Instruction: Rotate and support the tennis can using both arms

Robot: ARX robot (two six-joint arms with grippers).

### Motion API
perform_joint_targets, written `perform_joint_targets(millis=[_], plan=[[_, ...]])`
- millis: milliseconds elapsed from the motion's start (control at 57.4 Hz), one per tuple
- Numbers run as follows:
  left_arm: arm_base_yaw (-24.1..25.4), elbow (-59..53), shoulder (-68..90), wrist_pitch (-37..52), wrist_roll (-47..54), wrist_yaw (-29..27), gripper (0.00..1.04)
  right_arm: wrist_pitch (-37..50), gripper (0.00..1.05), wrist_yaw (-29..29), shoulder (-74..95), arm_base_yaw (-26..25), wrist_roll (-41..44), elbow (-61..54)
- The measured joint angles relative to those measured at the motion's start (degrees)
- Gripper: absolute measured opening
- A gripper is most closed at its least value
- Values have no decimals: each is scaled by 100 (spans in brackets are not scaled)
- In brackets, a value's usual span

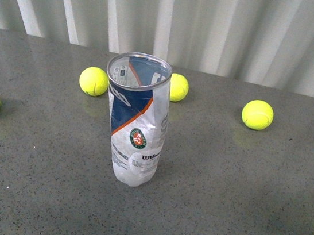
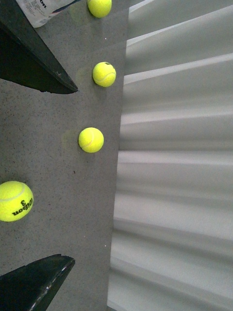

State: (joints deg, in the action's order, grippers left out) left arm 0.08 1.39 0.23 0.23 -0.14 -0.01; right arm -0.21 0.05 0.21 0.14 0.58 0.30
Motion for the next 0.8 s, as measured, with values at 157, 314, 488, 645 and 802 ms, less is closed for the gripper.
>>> perform_joint_targets(millis=[157,314,488,645,802], plan=[[0,0,0,-11,0,0,4,0,98,4,0,0,0,0],[0,0,0,-11,-2,0,30,0,98,2,0,0,-2,0],[0,0,0,-11,-2,0,62,0,98,2,0,0,0,0],[0,0,0,-11,-2,0,93,0,98,2,0,0,0,0],[0,0,0,-11,0,0,98,0,98,2,0,0,-2,0]])
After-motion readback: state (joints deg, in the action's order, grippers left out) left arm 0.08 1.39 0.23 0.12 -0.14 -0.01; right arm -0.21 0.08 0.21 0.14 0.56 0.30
